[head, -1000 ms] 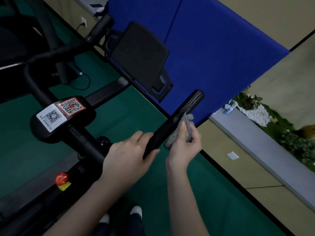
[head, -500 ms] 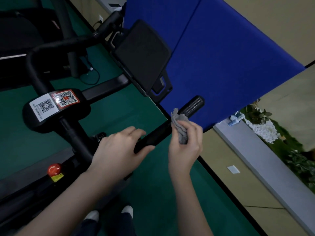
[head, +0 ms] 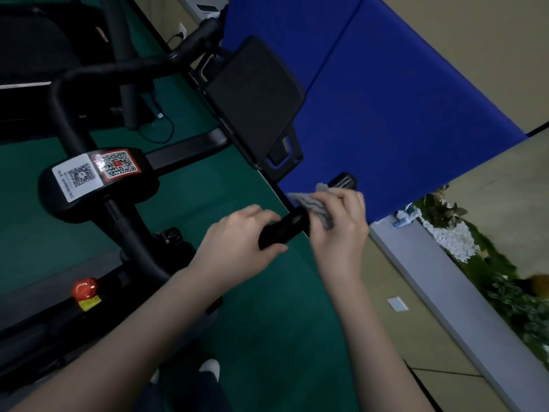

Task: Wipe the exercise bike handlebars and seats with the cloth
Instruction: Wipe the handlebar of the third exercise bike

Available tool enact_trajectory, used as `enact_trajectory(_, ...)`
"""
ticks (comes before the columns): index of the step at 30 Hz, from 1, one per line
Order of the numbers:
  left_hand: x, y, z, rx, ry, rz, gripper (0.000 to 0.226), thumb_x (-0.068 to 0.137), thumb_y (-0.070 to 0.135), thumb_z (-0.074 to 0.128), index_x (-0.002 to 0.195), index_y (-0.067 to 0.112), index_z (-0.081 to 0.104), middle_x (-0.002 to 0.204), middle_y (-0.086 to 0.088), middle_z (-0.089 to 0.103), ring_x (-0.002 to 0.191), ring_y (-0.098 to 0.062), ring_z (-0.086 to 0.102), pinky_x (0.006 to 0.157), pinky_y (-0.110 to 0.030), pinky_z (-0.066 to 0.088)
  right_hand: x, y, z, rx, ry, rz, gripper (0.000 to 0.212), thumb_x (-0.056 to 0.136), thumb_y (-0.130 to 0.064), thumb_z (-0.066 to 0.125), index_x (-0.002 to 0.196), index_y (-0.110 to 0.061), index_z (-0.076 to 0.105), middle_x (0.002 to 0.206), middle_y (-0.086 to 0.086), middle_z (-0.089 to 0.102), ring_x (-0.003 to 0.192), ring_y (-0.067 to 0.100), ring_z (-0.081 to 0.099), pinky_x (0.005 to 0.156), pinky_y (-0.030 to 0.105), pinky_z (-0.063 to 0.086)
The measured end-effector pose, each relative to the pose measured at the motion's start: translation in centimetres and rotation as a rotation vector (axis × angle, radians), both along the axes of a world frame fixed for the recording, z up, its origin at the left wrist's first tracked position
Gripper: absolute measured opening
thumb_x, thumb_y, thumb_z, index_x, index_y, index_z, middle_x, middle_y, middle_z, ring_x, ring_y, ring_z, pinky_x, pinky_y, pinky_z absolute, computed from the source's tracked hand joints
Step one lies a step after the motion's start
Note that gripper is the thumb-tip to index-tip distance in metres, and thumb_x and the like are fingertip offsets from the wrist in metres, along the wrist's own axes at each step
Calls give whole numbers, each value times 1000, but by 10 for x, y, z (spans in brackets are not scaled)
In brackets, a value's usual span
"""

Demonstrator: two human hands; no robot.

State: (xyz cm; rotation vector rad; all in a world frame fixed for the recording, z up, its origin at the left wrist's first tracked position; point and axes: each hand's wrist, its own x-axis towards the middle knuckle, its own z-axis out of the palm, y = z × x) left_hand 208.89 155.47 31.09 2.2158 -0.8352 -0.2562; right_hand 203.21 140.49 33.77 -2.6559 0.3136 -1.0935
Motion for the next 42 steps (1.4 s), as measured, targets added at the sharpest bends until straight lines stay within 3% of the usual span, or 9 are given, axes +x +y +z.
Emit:
enact_trajectory(9, -3, 0, 2, 0, -18, -15, 42, 84, 49, 59, 123, 33, 53, 109, 12, 54, 103, -16, 56, 82, -34, 48, -5, 15, -4, 20, 32, 37, 17, 78, 5, 68, 93, -3, 72, 91, 9, 61, 90, 18, 54, 83, 9, 38)
enact_trajectory(12, -3, 0, 2, 13, -23, -18, 43, 85, 51, 58, 124, 33, 51, 111, 11, 53, 104, -16, 56, 82, -33, 48, -4, 12, 9, 112, -65, 5, 16, 79, 5, 70, 93, -3, 72, 92, 6, 61, 89, 24, 60, 80, 14, 43)
enact_trajectory(16, -3, 1, 3, 23, -18, -21, 44, 87, 53, 55, 127, 35, 49, 113, 14, 52, 105, -12, 54, 81, -29, 44, 3, 1, 23, 100, -221, -85, 16, 81, 3, 66, 96, 1, 71, 97, 17, 61, 92, 26, 59, 83, 15, 43)
enact_trajectory(21, -3, 1, 2, 16, -26, -25, 44, 87, 53, 55, 127, 35, 49, 112, 14, 52, 103, -12, 54, 82, -30, 47, 6, -13, 1, -36, -134, -61, 31, 75, 12, 67, 104, 0, 71, 109, 22, 57, 104, 26, 47, 93, 19, 36)
enact_trajectory(25, -4, 1, 3, 6, -29, -21, 44, 87, 52, 56, 127, 35, 50, 113, 14, 52, 104, -12, 55, 83, -30, 47, 2, -12, -13, -79, -138, -55, 26, 81, -10, 76, 105, -2, 71, 117, 15, 53, 107, 28, 45, 95, 30, 38)
enact_trajectory(28, -5, 1, 2, 7, -38, -19, 44, 86, 53, 55, 126, 36, 49, 112, 15, 52, 103, -11, 55, 83, -29, 46, 3, -11, -18, -77, -175, -64, 31, 89, -29, 68, 105, -2, 72, 118, 8, 48, 106, 29, 44, 95, 30, 38)
enact_trajectory(34, -5, 0, 2, -1, -54, -16, 45, 85, 52, 57, 126, 34, 51, 112, 13, 53, 103, -13, 56, 82, -31, 46, 3, -5, -15, -168, -146, 32, 11, 85, -4, 72, 94, 1, 74, 103, 20, 63, 94, 33, 50, 93, 21, 35)
enact_trajectory(38, -5, 1, 1, 7, -53, -16, 44, 86, 53, 56, 126, 35, 50, 112, 14, 53, 104, -13, 55, 82, -31, 45, 1, -18, -4, -277, -67, 134, 10, 88, -3, 68, 95, 2, 73, 108, 11, 55, 93, 33, 50, 93, 22, 33)
enact_trajectory(42, -5, 1, 2, 8, -50, -21, 45, 87, 53, 55, 127, 35, 49, 113, 14, 52, 104, -12, 55, 83, -30, 45, 6, -15, 1, -245, -72, 112, 9, 86, 0, 69, 93, 2, 73, 99, 19, 63, 91, 34, 51, 89, 23, 36)
